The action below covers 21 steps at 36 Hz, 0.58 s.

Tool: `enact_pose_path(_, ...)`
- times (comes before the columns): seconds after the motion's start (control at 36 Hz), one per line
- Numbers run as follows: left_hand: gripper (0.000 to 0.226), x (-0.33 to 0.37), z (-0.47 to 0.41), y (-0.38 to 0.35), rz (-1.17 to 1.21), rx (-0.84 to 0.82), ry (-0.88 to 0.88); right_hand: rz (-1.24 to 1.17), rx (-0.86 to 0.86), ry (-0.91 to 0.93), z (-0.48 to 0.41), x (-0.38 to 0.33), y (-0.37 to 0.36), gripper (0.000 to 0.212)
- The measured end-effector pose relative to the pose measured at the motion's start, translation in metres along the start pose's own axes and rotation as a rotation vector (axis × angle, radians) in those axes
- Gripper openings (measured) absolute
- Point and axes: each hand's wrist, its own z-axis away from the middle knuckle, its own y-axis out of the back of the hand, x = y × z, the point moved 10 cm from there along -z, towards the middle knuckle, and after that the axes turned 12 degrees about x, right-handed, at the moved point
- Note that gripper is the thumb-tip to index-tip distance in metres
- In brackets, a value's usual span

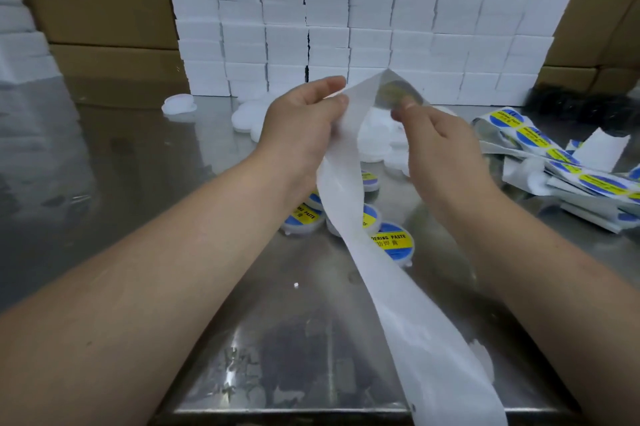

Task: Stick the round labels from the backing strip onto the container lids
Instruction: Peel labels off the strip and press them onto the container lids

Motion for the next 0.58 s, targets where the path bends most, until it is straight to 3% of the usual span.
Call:
enact_pose_path(0.19, 0.026, -0.005, 0.011, -0.016, -0.190, -0.173, -0.032, -0.156, 0.063, -0.254, -0.009, 0.022, 0.003, 0.017)
enact_pose_path(0.33, 0.027, -0.005, 0.021, -0.023, -0.322, -0.228, -0.072, -0.331, 0.210, -0.385, -0.014, 0.033, 0.018, 0.035)
enact_pose_path(0.42, 0.028, -0.006, 0.026, -0.027, -0.386, -0.263, -0.072, -0.382, 0.232, -0.377, -0.015, 0.035, 0.020, 0.024)
enact_pose_path(0.47, 0.028, -0.007, 0.028, -0.027, -0.433, -0.270, -0.081, -0.395, 0.235, -0.372, -0.014, 0.034, 0.019, 0.033)
enact_pose_path(0.58, 0.028, -0.009, 0.028, -0.030, -0.539, -0.311, -0.122, -0.401, 0.254, -0.340, -0.015, 0.033, 0.022, 0.025)
